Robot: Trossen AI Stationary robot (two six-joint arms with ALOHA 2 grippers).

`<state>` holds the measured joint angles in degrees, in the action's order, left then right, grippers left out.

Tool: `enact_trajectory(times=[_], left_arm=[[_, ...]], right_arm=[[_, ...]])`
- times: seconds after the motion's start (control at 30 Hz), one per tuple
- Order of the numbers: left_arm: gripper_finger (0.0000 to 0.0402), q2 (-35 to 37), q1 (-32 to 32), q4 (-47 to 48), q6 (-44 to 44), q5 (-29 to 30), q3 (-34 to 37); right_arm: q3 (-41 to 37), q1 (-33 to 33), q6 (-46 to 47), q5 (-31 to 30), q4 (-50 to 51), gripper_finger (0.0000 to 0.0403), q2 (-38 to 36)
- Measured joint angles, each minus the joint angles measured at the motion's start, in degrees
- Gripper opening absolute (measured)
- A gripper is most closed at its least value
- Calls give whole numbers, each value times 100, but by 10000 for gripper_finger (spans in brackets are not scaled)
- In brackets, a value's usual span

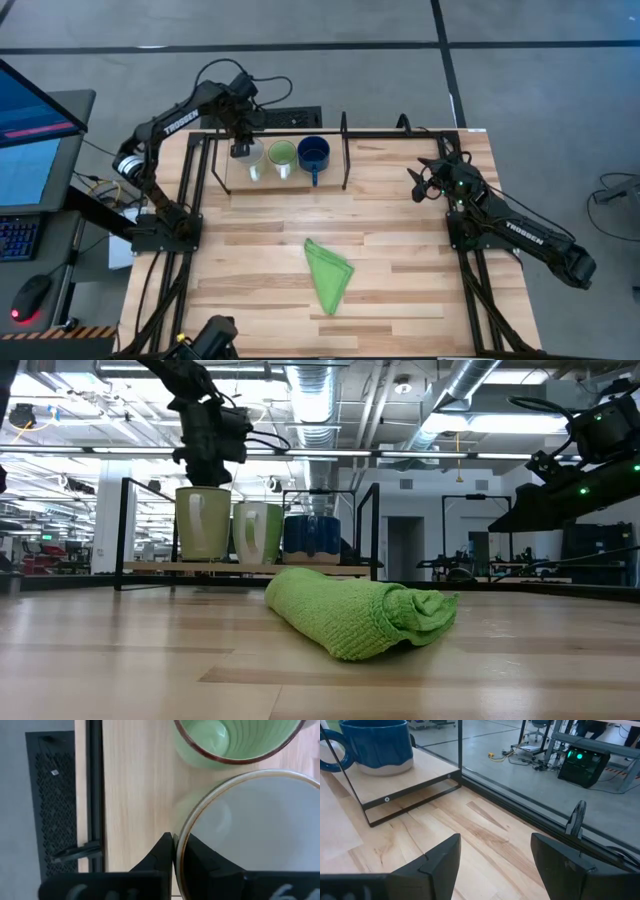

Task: Stack small to large cups/mugs on shelf
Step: Put the white mug on the shelf

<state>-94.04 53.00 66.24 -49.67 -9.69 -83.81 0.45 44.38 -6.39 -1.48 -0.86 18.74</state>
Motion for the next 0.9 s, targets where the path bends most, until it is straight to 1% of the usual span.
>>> enact_trajectory(times=[0.37, 0.6, 0.77, 0.9], left_arm=[[10, -444, -11, 70, 92, 27, -42], [10, -488, -11, 4, 142, 17, -31], [35, -502, -14, -145, 175, 82, -20], [38, -545, -16, -175, 185, 123, 11]], right_arm=[[0, 0, 1, 0, 0, 265, 1], [0, 0, 0, 0, 0, 265, 1], [0, 0, -2, 0, 0, 265, 1], [0, 0, -2, 0, 0, 265, 1]])
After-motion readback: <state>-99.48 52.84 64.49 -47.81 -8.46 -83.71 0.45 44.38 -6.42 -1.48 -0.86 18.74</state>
